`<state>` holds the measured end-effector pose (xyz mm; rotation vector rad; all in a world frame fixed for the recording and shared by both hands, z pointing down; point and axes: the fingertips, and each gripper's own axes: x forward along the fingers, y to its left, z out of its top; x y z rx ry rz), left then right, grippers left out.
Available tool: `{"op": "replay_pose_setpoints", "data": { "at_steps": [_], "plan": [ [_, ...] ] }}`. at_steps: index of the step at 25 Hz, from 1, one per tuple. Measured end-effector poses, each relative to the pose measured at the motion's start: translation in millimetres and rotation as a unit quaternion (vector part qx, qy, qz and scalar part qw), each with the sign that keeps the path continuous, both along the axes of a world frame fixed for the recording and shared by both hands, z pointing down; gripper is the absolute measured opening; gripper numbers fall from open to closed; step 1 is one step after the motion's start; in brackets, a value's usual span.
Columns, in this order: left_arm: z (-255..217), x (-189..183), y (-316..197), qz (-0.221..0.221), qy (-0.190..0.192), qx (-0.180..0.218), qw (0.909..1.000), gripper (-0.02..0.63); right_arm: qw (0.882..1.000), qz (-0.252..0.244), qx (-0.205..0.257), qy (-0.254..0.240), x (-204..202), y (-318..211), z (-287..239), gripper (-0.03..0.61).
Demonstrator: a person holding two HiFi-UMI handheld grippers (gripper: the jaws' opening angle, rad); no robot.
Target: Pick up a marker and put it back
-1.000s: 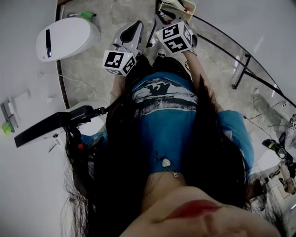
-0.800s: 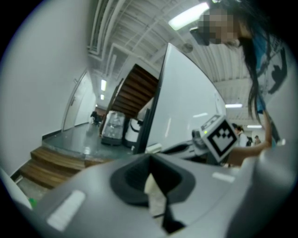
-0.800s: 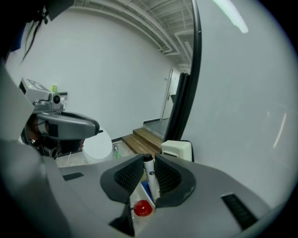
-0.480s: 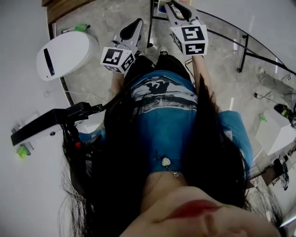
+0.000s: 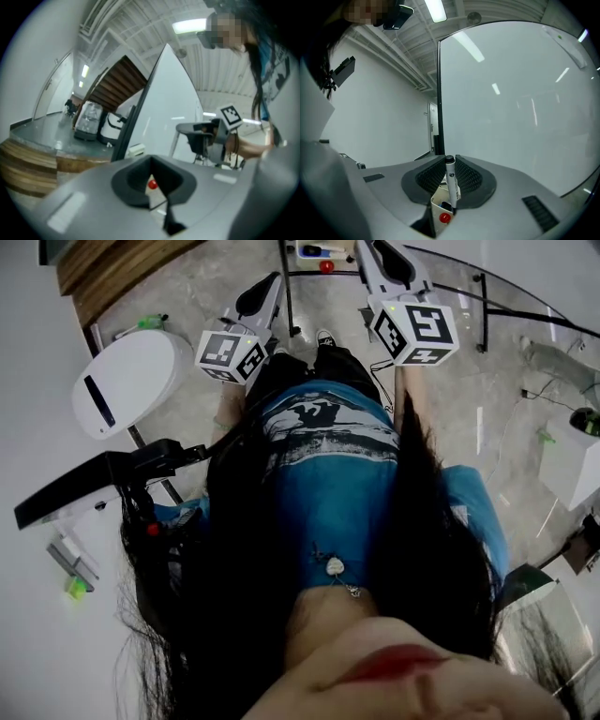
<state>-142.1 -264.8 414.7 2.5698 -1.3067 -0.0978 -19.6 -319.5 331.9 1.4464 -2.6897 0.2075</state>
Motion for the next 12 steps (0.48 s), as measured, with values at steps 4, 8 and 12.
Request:
{"op": "replay_pose_setpoints", "data": {
  "at_steps": [4,8,12],
  "plan": [
    [-2.2,9.7,3.6,0.023,0.000,0.005,0.9997,0.002,1.000,0.021,0.001,-0.020,12.8,12.8,-6.2,0.071],
    [-2.0,13.3,5.2,0.034,-0.002,0.008,0.9994,0.002,0.999,0.034,0.002,-0.023,18.5,19.6,-5.4,0.071],
    [0.6,15.1,5.0,0.039,-0.009,0.003,0.9992,0.002,0.999,0.037,-0.001,-0.026,20.5,20.6,-2.2,0.071]
  ]
}}
